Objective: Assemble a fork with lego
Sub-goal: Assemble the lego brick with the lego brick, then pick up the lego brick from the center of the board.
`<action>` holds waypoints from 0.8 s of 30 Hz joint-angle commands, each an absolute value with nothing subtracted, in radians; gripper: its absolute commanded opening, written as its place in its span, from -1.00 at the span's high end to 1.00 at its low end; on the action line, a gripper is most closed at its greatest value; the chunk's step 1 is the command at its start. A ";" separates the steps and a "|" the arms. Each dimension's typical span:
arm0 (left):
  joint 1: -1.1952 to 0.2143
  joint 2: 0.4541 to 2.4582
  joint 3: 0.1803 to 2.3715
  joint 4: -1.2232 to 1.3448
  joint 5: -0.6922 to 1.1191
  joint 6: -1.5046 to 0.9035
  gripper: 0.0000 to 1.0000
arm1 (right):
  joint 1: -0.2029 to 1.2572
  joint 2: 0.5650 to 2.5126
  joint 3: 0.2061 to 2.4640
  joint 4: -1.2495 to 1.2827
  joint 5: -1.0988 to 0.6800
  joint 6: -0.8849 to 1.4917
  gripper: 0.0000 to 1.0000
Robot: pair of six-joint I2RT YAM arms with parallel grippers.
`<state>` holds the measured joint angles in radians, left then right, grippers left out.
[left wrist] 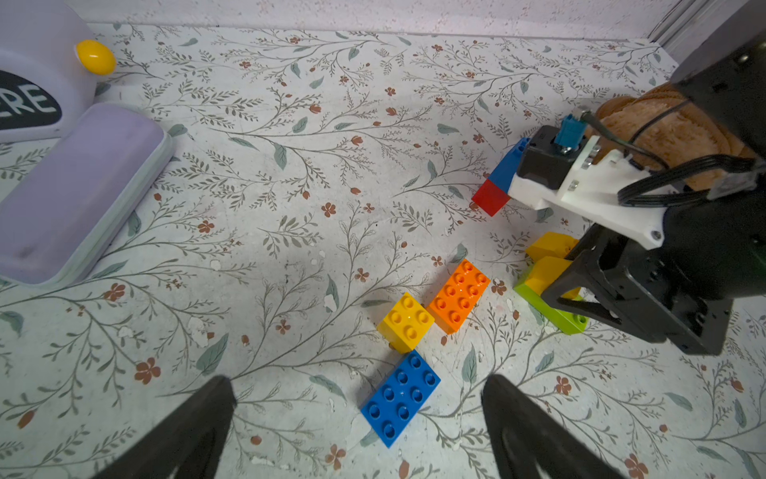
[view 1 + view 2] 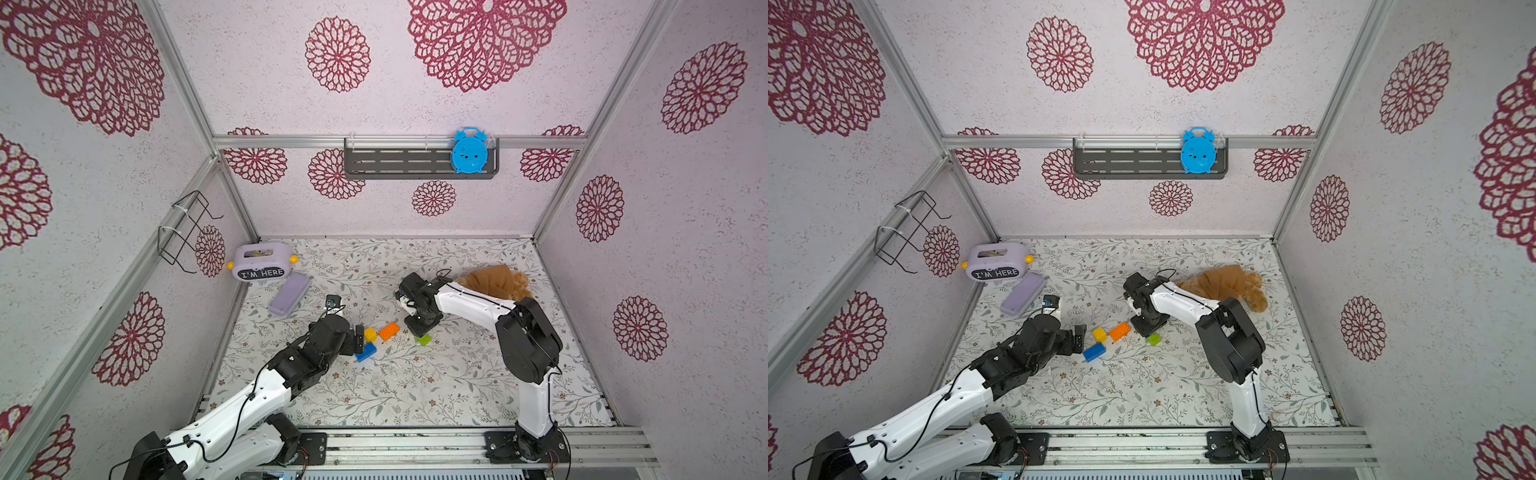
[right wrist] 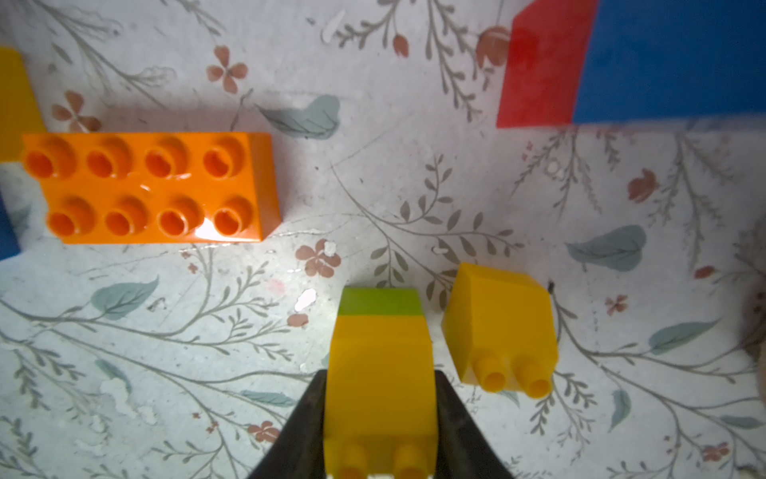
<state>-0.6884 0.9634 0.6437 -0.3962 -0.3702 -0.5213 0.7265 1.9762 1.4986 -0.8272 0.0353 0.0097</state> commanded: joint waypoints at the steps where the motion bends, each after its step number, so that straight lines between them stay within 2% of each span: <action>1: -0.676 0.983 0.687 -0.423 -0.333 -0.528 -0.94 | 0.726 1.929 1.565 -0.906 0.056 -0.003 -0.04; 5: -0.673 0.996 0.714 -0.424 -0.308 -0.446 -0.94 | 0.714 1.852 1.559 -0.915 0.057 -0.003 -0.25; 9: -0.658 1.078 0.788 -0.430 -0.173 -0.312 -0.94 | 0.655 1.703 1.470 -0.875 0.047 0.021 -0.27; 13: -0.653 1.292 0.960 -0.553 -0.092 -0.190 -0.99 | 0.547 1.481 1.286 -0.733 -0.008 0.071 -0.38; 19: -0.647 1.612 1.198 -0.731 -0.004 -0.046 -0.81 | 0.415 1.200 1.028 -0.534 -0.055 0.144 -0.58; 24: -0.646 1.796 1.350 -0.821 0.035 0.007 -0.73 | 0.359 1.051 0.894 -0.438 -0.068 0.194 -0.83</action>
<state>-0.6540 1.7470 1.2884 -0.7185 -0.0162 -0.0647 0.3813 1.1061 0.9287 -0.5400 -0.0372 0.1452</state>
